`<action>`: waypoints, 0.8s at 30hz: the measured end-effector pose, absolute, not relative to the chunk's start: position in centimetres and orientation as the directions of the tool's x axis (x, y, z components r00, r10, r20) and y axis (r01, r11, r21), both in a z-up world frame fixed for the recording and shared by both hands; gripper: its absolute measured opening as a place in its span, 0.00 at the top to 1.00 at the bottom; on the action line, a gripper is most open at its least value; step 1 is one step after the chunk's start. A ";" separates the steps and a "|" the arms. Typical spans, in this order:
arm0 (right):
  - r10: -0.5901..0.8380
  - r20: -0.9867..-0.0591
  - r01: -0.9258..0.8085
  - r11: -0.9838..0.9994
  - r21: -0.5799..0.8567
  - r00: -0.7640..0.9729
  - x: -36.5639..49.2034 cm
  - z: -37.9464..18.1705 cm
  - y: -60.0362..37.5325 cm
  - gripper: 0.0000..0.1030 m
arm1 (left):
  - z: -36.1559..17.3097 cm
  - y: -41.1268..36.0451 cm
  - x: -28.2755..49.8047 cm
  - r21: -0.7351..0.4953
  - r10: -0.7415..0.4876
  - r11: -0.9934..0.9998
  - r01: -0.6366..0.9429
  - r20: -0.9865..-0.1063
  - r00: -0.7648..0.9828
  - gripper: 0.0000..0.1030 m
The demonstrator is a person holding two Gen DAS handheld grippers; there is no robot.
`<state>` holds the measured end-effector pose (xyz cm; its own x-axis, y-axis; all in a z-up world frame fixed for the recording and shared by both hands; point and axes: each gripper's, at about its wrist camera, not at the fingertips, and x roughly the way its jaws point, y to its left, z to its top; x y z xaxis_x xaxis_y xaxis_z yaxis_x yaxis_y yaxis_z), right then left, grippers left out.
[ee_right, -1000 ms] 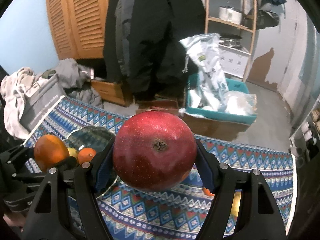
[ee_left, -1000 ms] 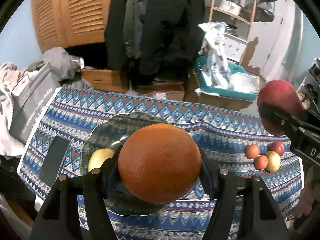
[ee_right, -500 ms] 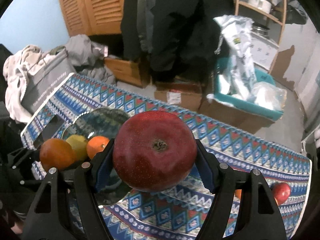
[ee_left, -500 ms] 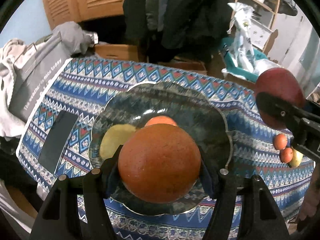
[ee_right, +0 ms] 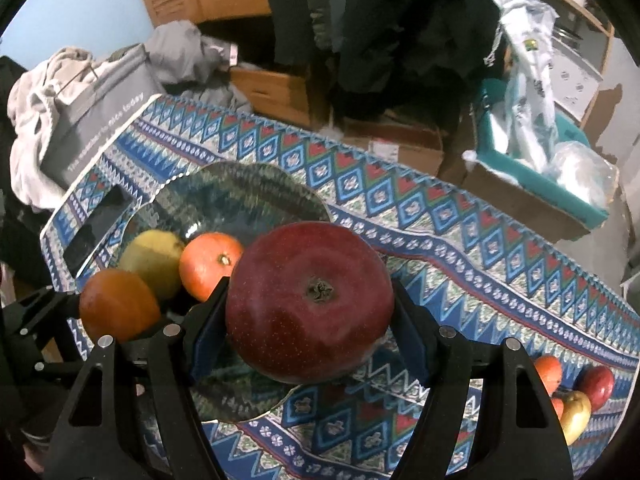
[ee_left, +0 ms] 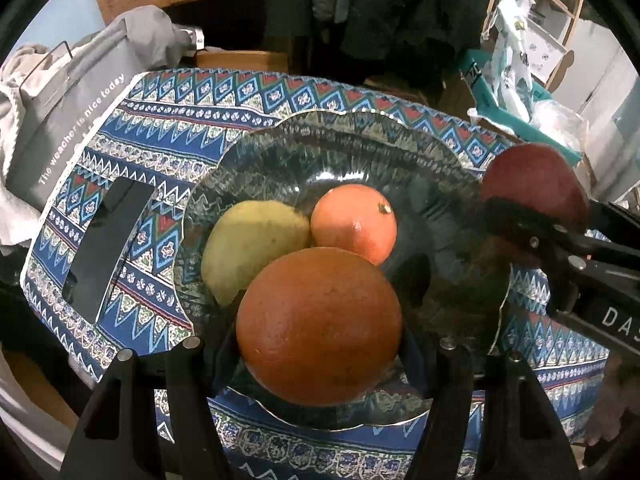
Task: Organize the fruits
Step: 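Lower the orange into the plate and open the left tool while the right tool releases the apple there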
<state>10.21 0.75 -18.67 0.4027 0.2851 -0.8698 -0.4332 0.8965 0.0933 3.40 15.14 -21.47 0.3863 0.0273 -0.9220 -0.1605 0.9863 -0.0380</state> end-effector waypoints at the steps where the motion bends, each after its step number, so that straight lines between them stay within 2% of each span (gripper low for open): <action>1: 0.286 -0.872 -0.436 0.895 0.094 0.398 10.2 -18.8 0.9 0.28 | -21.6 15.2 3.4 -0.039 0.026 0.986 -0.160 -0.924 0.381 0.33; 18: 0.278 -0.896 -0.468 0.879 0.093 0.345 10.4 -20.3 2.1 0.28 | -23.2 15.7 3.7 -0.038 0.021 0.983 -0.180 -0.949 0.313 0.33; 24: 0.271 -0.906 -0.468 0.879 0.095 0.326 10.4 -20.9 2.4 0.27 | -24.8 16.3 3.9 -0.084 -0.030 0.975 -0.204 -0.967 0.253 0.33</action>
